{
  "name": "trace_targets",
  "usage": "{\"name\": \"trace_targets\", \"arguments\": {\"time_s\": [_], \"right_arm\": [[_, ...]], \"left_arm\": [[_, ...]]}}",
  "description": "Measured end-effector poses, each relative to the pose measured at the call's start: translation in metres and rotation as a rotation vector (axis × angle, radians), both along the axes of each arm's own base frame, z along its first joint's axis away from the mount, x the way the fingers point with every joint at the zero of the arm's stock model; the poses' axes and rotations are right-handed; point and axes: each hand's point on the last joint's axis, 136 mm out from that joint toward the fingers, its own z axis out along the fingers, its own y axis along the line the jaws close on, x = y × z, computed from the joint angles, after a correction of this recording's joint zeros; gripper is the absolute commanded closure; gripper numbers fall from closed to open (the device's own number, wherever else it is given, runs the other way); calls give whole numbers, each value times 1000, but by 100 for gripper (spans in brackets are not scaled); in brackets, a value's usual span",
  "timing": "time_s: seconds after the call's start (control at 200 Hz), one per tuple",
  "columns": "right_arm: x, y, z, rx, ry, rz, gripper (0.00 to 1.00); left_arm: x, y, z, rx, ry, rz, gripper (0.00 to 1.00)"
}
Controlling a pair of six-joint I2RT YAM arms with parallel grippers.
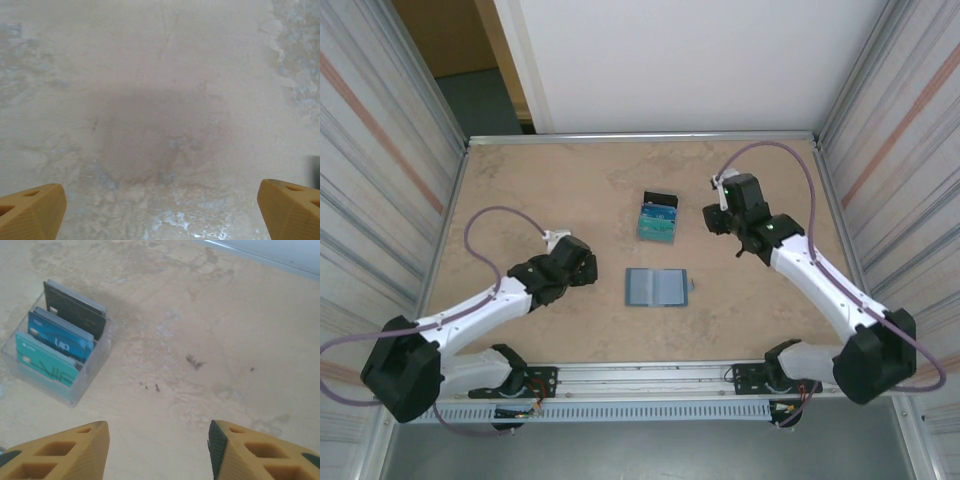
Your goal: Take the credit cards out of the card holder
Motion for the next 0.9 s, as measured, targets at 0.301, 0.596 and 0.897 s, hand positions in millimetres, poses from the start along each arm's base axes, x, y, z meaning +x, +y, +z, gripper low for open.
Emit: {"name": "trace_targets", "arguments": {"time_s": [0.301, 0.596, 0.897], "right_arm": [[-34, -41, -10, 36, -28, -153, 1], [-60, -74, -4, 76, -118, -269, 1], [-79, -107, 6, 152, -215, -397, 1]], "left_arm": [[3, 31, 21, 37, -95, 58, 1], [14, 55, 45, 93, -192, 108, 1], [19, 84, 46, 132, -223, 171, 1]]}}
